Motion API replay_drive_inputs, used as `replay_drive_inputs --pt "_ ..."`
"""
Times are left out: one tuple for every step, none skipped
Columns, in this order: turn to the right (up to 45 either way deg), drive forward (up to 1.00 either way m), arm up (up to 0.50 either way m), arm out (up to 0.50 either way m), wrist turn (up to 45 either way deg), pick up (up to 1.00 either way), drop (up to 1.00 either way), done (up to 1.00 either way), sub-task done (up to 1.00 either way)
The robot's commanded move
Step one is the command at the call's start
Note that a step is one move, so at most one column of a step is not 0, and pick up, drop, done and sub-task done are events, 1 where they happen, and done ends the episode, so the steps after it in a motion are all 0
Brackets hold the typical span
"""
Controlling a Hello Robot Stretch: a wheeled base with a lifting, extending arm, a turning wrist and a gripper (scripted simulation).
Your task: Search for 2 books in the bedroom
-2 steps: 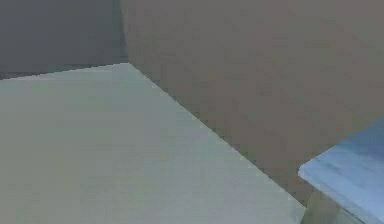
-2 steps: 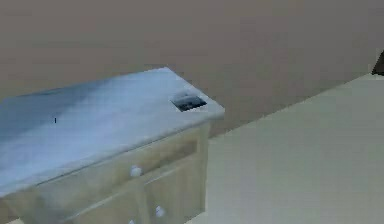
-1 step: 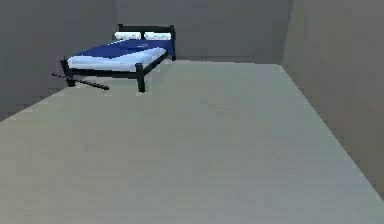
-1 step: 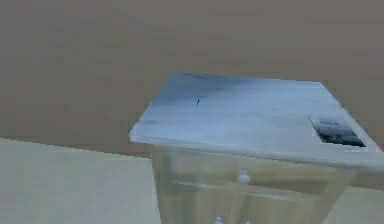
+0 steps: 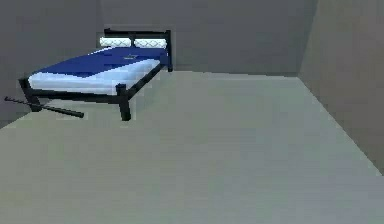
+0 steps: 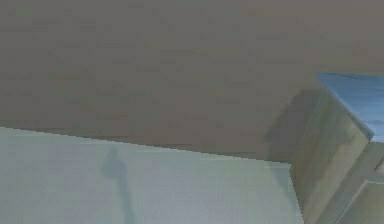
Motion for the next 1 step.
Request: replay_drive_inputs --pt "-3.0 0.00 0.00 0.00 0.0 0.00 0.00 0.00 0.00"
